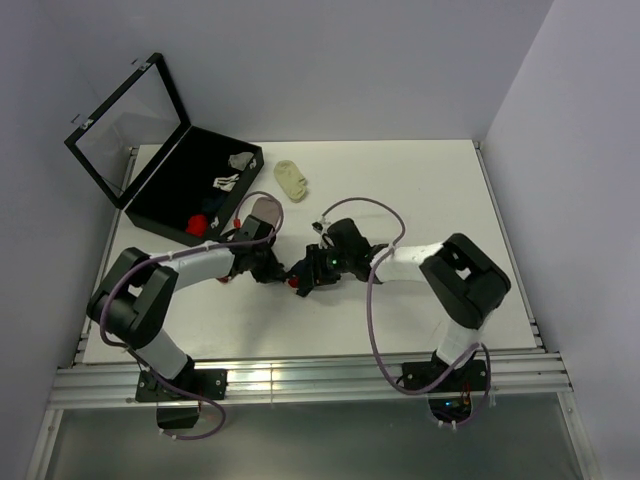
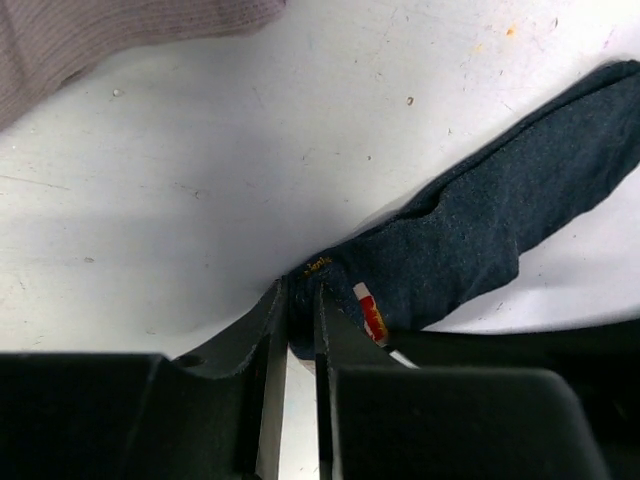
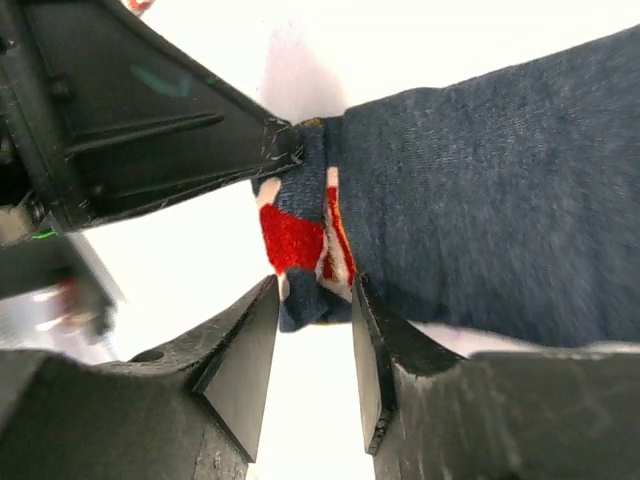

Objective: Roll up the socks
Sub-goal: Roll the sock at the center of the board.

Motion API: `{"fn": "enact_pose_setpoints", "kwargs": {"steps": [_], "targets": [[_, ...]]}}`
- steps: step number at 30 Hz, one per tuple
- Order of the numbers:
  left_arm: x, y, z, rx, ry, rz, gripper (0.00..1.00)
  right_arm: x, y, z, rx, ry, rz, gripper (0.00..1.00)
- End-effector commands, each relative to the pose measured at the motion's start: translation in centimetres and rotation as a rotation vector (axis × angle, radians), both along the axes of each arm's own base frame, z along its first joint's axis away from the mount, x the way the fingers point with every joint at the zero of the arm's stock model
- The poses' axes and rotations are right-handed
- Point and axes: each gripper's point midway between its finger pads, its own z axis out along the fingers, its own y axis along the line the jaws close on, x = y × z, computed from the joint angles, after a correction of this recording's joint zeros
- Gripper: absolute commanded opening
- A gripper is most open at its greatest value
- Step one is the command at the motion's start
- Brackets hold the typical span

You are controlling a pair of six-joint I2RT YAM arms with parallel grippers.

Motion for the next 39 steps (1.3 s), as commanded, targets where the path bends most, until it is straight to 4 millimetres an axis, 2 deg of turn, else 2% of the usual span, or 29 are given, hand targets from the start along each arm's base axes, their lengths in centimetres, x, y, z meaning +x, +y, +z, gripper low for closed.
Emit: {"fn": "enact_pose_setpoints", "kwargs": {"steps": [1,4,5,6,8,10,12,16,23,27,32,36,39], "targets": [[-1.7,2.5,-2.2,0.158,0.079,-0.023,0.14,2.2,-2.4,0.8,-0.234,-0.266,-0.065,0.43],[-1.4,2.3,-1.7,0.165,0.076,-0.04,0.14,1.8,-1.9,2.3,-0.304,-0.413,-0.038,0.44],[-1.5,2.2,-1.7,0.166,0.077,-0.046,0.14,2.4,-2.2,2.9,-0.344,-0.477,-0.052,0.45],[-1.3,2.0,-1.4,0.163,0.07,-0.049,0.14,1.7,-1.2,3.5,-0.347,-0.518,-0.025,0.45],[-1.4,1.7,-1.4,0.167,0.074,-0.061,0.14,1.9,-1.1,4.0,-0.399,-0.587,-0.019,0.45],[-1.4,1.5,-1.4,0.168,0.074,-0.064,0.14,1.2,0.2,4.6,-0.411,-0.64,0.015,0.45],[-1.4,1.4,-1.4,0.166,0.074,-0.065,0.14,1.2,0.6,4.5,-0.455,-0.685,0.026,0.45],[-1.6,1.3,-1.5,0.169,0.08,-0.068,0.14,-0.1,2.3,3.8,-0.48,-0.73,0.091,0.46],[-1.6,1.3,-1.4,0.169,0.08,-0.067,0.14,-1.0,3.2,1.0,-0.548,-0.735,0.155,0.44],[-1.7,1.3,-1.5,0.169,0.082,-0.067,0.13,-0.8,2.4,-0.6,-0.614,-0.735,0.143,0.41],[-1.9,1.5,-1.4,0.172,0.083,-0.071,0.13,-0.3,-0.5,-2.6,-0.732,-0.735,0.069,0.4],[-2.1,1.7,-1.4,0.171,0.084,-0.067,0.13,-1.0,-2.2,-4.9,-0.781,-0.692,0.084,0.35],[-2.1,1.6,-1.1,0.16,0.081,-0.05,0.14,-1.7,-3.0,-6.3,-0.796,-0.66,0.089,0.19]]}}
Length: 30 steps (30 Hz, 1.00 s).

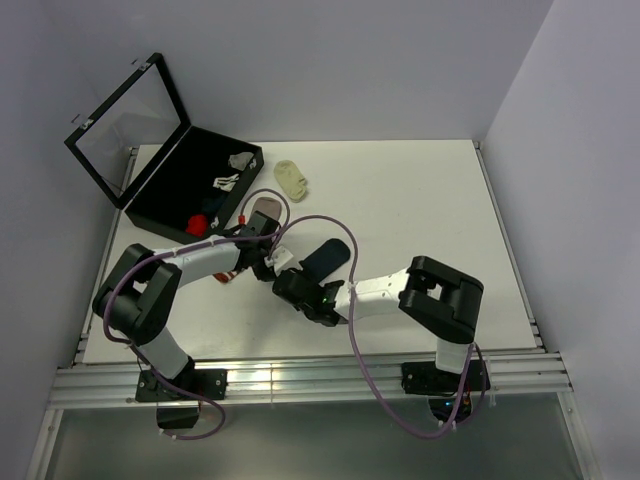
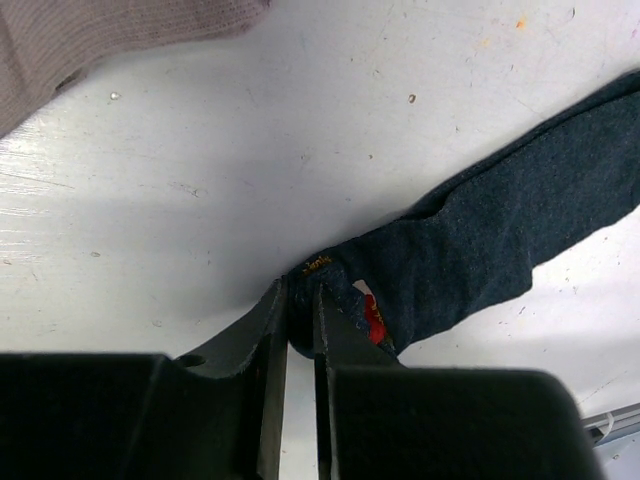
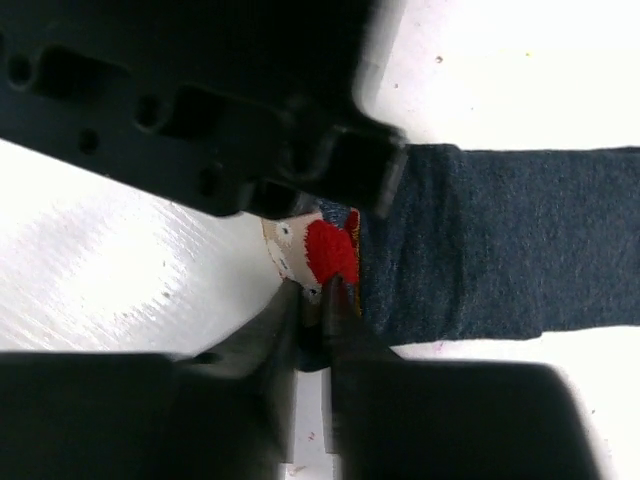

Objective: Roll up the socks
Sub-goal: Roll the sock at the center of the board.

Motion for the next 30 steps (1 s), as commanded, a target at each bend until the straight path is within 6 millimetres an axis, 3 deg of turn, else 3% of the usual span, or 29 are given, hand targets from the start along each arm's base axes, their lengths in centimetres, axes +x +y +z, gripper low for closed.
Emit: {"fn": "enact_pose_setpoints", "kwargs": {"steps": [1,2,7,9,11,12,13,15,16,17,19,20,23,30], "targets": [[-1.9,1.6,-0.8,0.071,0.05,0.0,0.16,-1.5,-4.2,-4.9,-0.14,0.082,-0.055,0.05],[-1.9,1.6,-0.6,0.067,0.049,0.005,0.17,-1.9,-4.5,-5.1,-0.139,0.091,-0.053,0.0],[-1.3,2.1,0.9,0.053,-0.001,0.078,0.41,-3.7,-3.5,-4.4,0.036,0.216,-0.001,0.0],[-1.1,2.0,1.4,0.03,-0.017,0.104,0.54,-4.6,-2.2,-3.9,0.151,0.302,0.039,0.0],[-1.2,2.2,2.2,0.002,-0.043,0.124,0.7,-4.2,-2.7,-3.5,0.227,0.358,0.031,0.0],[-0.8,1.9,3.2,-0.03,-0.071,0.139,0.74,-4.0,-2.3,-3.1,0.283,0.378,0.027,0.0],[-1.1,2.0,3.2,-0.036,-0.074,0.141,0.76,-5.1,-1.9,-2.9,0.333,0.451,0.072,0.0],[-0.8,1.7,4.0,-0.071,-0.105,0.143,0.8,-4.3,-1.8,-2.0,0.435,0.499,0.061,0.0],[-1.0,1.8,4.0,-0.077,-0.111,0.139,0.8,-5.3,-1.7,-1.9,0.473,0.564,0.095,0.0],[-0.9,1.7,4.2,-0.085,-0.118,0.134,0.8,-4.4,-1.6,-1.3,0.535,0.58,0.075,0.0],[-1.1,1.2,4.2,-0.113,-0.129,0.114,0.79,-5.3,-1.5,-1.2,0.597,0.672,0.107,0.0],[-1.0,1.2,4.2,-0.115,-0.137,0.111,0.78,-4.4,-1.5,-0.6,0.655,0.688,0.086,0.0],[-1.3,0.5,4.3,-0.149,-0.14,0.081,0.76,-5.0,-1.3,0.1,0.769,0.799,0.108,0.0],[-1.9,-0.9,3.2,-0.167,-0.118,0.039,0.72,-4.3,-2.0,-0.5,0.882,0.947,0.041,0.0]]}}
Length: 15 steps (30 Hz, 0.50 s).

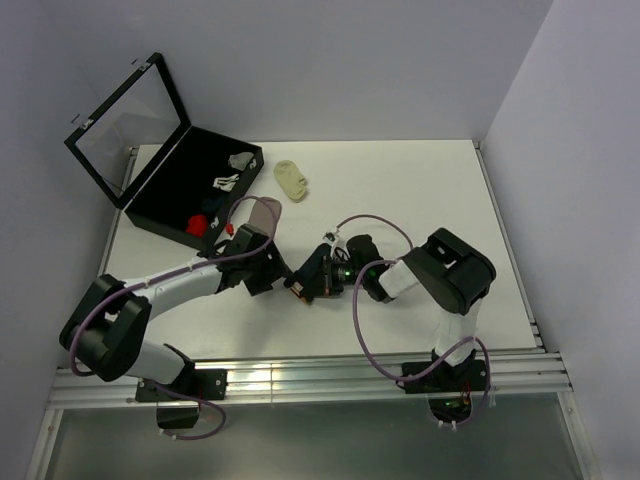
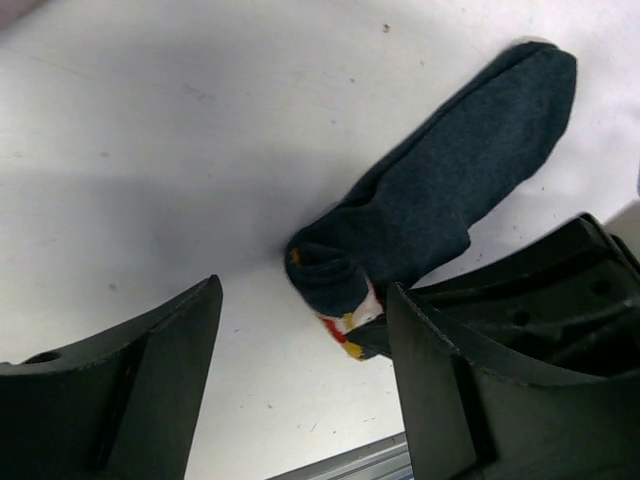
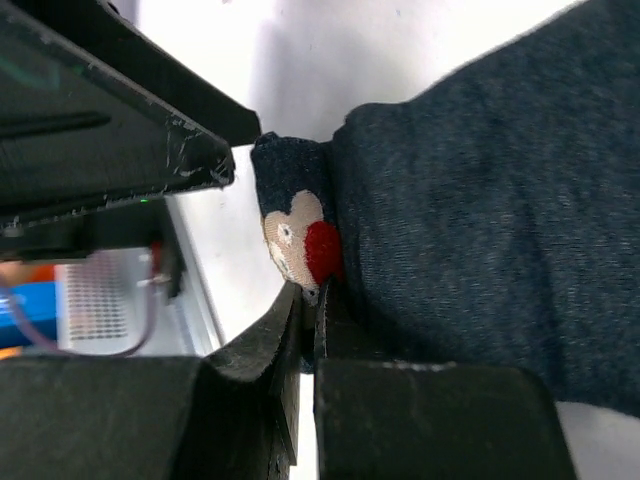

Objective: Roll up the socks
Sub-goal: Roll the sock at the center of the board.

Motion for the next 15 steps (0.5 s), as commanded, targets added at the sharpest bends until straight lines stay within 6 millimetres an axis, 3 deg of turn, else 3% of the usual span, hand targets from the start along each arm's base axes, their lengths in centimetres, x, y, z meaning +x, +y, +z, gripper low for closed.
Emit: {"fn": "enact_pose_setpoints", "kwargs": {"steps": [1,7,13,15], "targets": [[0.4,-1.6,0.4,-0.05,-0.028,-0.033,0.71,-2.1,-0.6,-1.2,0.021,0.172,0.036,0.0],[-0.2,-1.5,-1.5,0.0,0.023,-0.034,0.63,-2.1,-1.2,-2.8,-0.013,0.239,0.01,0.0],[-1.0,-0.8,-3.8,0.05,0.09,-0.027,0.49,-1.8,-1.4,-3.1,-0.031,0.249,0.003,0.0],[-1.1,-0.8,-4.3,0.064,0.104,-0.033,0.38,-1.5,-1.6,-3.1,-0.054,0.229,0.0,0.0]]}}
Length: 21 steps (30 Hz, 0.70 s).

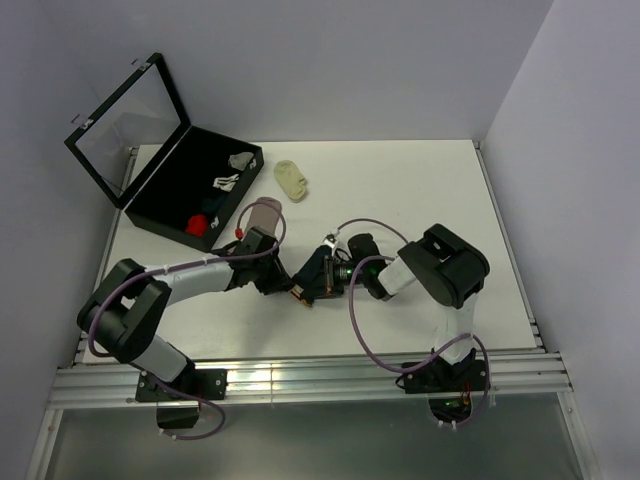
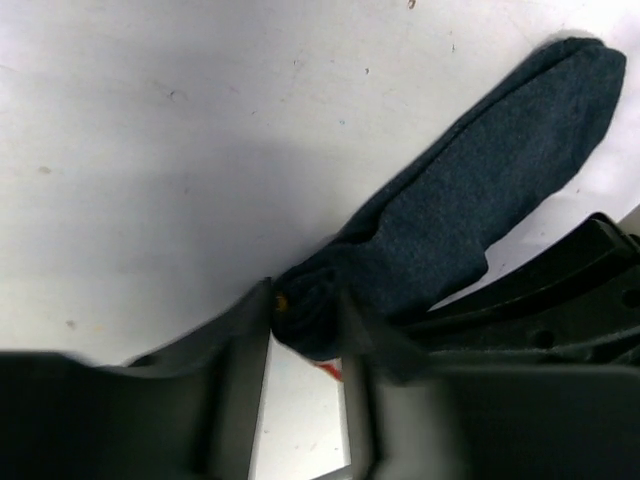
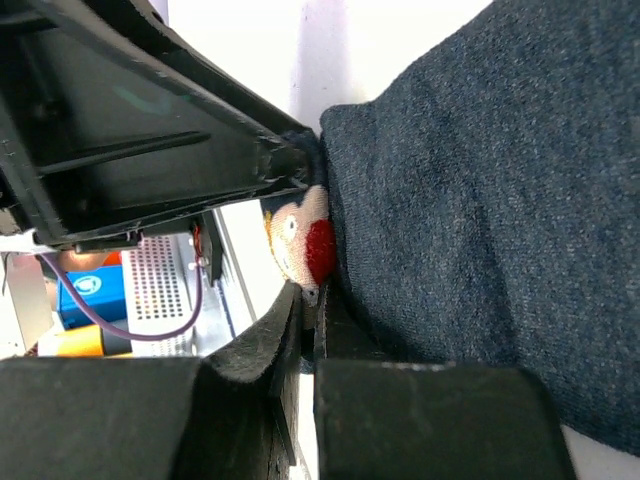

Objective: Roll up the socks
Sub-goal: Roll the sock at the center of the board.

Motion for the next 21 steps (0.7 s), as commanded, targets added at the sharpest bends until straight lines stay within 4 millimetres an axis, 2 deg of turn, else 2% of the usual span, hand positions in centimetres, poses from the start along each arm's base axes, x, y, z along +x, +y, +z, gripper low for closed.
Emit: {"fn": "enact_pose_setpoints", "kwargs": {"steps": [1,2,4,7,8,10,13,15,19,20,21], "targets": [[-0.9,0.9,-2.0,0.072,0.06,-0.007,0.33,-0.7,-1.5,-2.8,-0.126,0.054,-0.01,0.0],[-1.0,0.9,-2.2,0.081,0.067,-0.011,0.27,-0.6,-2.0,-3.4,-0.172,0.042,-0.014,0.0],[-0.8,1.0,-2.2,0.095,0.07,-0.011,0.24,0.1,-2.0,-2.5,-0.188,-0.006,-0.018,0.02],[-0.6,1.1,-2.1,0.118,0.069,-0.021,0.2,1.1,-2.3,-1.5,-0.241,-0.088,-0.031,0.16],[-0.8,1.3,-2.1,0.134,0.076,-0.029,0.17,1.1,-2.7,-1.1,-0.264,-0.118,-0.021,0.26],[-0.6,1.2,-1.8,0.144,0.074,-0.045,0.15,1.7,-2.6,-0.4,-0.3,-0.176,-0.028,0.36],[-0.4,1.1,-1.5,0.159,0.081,-0.061,0.15,2.3,-2.9,0.8,-0.392,-0.294,-0.037,0.4],[0.2,1.3,-1.3,0.188,0.061,-0.063,0.15,2.4,-3.1,2.4,-0.436,-0.385,-0.045,0.41],[0.3,1.0,-1.2,0.202,0.06,-0.093,0.15,3.9,-4.2,5.0,-0.622,-0.648,-0.154,0.43],[0.5,1.0,-1.2,0.204,0.061,-0.094,0.15,3.0,-3.5,5.7,-0.632,-0.701,-0.136,0.44],[0.5,0.9,-1.1,0.207,0.056,-0.1,0.15,2.9,-3.2,6.2,-0.644,-0.735,-0.136,0.45]]}}
